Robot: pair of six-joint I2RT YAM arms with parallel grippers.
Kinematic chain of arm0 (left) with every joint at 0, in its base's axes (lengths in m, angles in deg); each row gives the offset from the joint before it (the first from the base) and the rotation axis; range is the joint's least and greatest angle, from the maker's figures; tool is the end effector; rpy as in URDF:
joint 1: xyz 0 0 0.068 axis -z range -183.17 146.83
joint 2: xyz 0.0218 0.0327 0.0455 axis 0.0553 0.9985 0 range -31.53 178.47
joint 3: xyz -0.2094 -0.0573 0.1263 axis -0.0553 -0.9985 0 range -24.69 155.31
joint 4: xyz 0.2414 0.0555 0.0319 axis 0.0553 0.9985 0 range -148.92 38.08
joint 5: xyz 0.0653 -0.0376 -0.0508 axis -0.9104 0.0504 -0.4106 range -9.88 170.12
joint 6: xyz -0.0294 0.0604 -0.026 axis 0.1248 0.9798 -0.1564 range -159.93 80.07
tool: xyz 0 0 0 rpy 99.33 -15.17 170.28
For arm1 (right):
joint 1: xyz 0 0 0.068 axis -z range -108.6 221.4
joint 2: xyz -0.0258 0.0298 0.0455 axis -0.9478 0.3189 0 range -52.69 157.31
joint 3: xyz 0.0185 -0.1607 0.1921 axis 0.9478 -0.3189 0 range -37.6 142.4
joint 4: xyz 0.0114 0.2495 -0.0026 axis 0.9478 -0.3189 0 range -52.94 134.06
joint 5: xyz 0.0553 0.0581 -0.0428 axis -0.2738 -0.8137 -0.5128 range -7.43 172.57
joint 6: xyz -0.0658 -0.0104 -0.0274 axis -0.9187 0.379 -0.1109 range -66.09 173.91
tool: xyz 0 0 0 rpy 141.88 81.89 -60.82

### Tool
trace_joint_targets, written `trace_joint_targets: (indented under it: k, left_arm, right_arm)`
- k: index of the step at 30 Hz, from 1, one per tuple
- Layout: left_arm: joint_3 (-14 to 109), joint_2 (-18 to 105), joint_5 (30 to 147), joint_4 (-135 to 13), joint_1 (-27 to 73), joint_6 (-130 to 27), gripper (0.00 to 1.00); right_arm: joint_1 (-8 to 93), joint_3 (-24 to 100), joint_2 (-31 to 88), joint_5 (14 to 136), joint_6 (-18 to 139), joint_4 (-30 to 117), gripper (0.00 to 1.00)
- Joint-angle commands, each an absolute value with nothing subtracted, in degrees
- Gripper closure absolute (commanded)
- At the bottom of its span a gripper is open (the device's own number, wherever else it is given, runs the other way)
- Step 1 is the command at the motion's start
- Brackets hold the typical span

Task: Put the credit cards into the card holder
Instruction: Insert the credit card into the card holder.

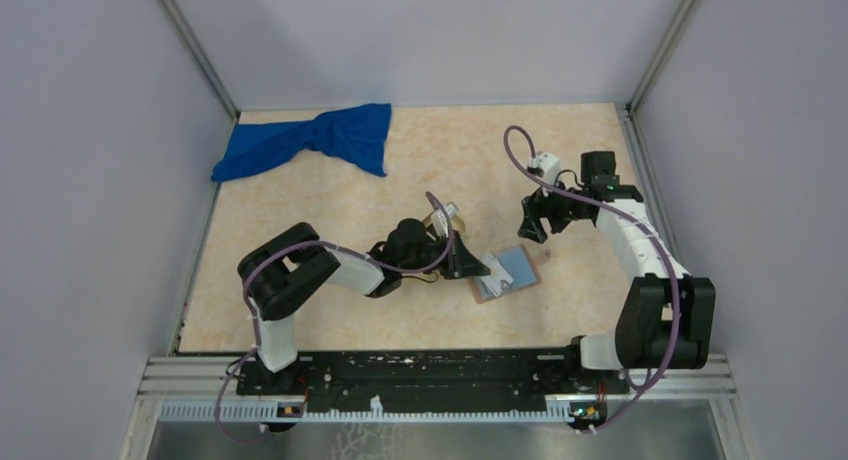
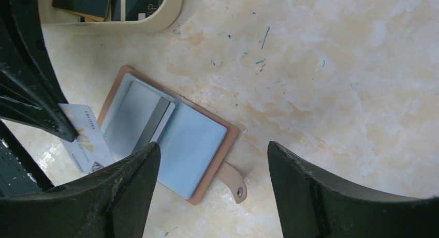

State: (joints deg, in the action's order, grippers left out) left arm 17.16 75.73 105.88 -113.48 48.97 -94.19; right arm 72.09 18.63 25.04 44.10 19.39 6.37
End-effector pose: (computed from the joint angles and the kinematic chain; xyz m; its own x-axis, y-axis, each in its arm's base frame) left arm 0.2054 -0.3067 0.1338 -0.8572 -0.0884 -0.5073 0.4746 0.2466 -0.8450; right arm 0.2692 0.0339 0.2165 -0.5324 -0.4373 -0.7248 -0.7415 0.6540 0.1500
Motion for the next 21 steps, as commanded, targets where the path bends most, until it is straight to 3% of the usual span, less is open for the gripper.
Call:
trace_joint_targets:
  k: [1,8,21]
  left_arm:
    - [21.73,78.80,103.36,-107.59,49.21,-94.90,1.00]
    - [25.99,81.80,103.23,-102.97,49.29,-94.54,1.00]
    - [28.33,82.16,102.77,-92.04,49.21,-94.17,1.00]
  right_arm:
    - [72.88,17.93,26.34,44.76,19.82,8.60,0.29]
    - [72.81,17.72,29.57,45.97,20.39,7.81,0.49]
    - [72.03,17.22,30.72,47.72,20.69,8.41,0.52]
